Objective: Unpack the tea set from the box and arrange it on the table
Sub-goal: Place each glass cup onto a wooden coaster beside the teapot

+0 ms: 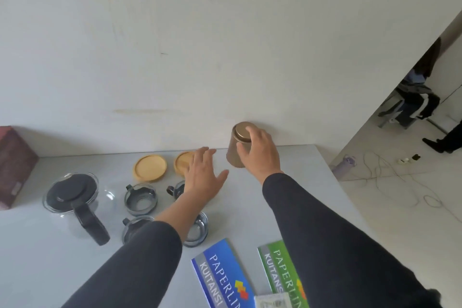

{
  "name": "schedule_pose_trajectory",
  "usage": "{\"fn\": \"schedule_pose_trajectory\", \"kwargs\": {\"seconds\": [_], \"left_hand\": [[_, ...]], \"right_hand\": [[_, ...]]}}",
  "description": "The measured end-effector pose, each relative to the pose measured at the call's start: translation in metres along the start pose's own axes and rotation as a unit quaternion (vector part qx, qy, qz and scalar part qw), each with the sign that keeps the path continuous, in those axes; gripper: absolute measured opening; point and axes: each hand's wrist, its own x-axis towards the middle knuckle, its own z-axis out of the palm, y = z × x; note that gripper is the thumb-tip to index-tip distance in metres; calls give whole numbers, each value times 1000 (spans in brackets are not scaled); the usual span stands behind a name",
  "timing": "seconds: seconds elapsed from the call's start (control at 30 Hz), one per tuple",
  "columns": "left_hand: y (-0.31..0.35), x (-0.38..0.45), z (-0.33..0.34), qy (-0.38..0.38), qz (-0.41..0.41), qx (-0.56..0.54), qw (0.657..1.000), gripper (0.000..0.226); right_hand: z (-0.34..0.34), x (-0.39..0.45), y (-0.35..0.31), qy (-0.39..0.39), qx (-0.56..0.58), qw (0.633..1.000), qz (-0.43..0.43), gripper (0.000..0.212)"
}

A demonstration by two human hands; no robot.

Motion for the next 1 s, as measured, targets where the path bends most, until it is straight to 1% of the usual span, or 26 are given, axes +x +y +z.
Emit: {"fn": "schedule_pose_trajectory", "kwargs": {"seconds": [0.1,0.27,0.4,0.5,0.6,0.73,0.87,1.0], "left_hand": [[12,20,23,-17,-19,-5,1000,76],[25,64,52,-14,-64,-50,997,96],[37,90,73,-25,-94,-108,989,108],[42,105,89,-3,-99,-174,980,112],[49,118,104,18,-109,-202,973,106],[56,131,111,10,-138,-227,964,91],[55,130,113,20,-130,-224,966,88],[54,128,112,22,-123,-244,962,90]], "right_hand": [[10,33,18,-39,8,999,2,51],[33,75,35,-89,29,995,31,58],[48,92,51,-91,12,995,24,55],[53,100,60,-80,18,996,25,56],[56,105,68,-66,20,998,14,57],[59,109,77,-69,24,997,-12,56],[57,113,83,-71,40,996,-31,55],[56,116,87,-80,72,993,-46,57]]}}
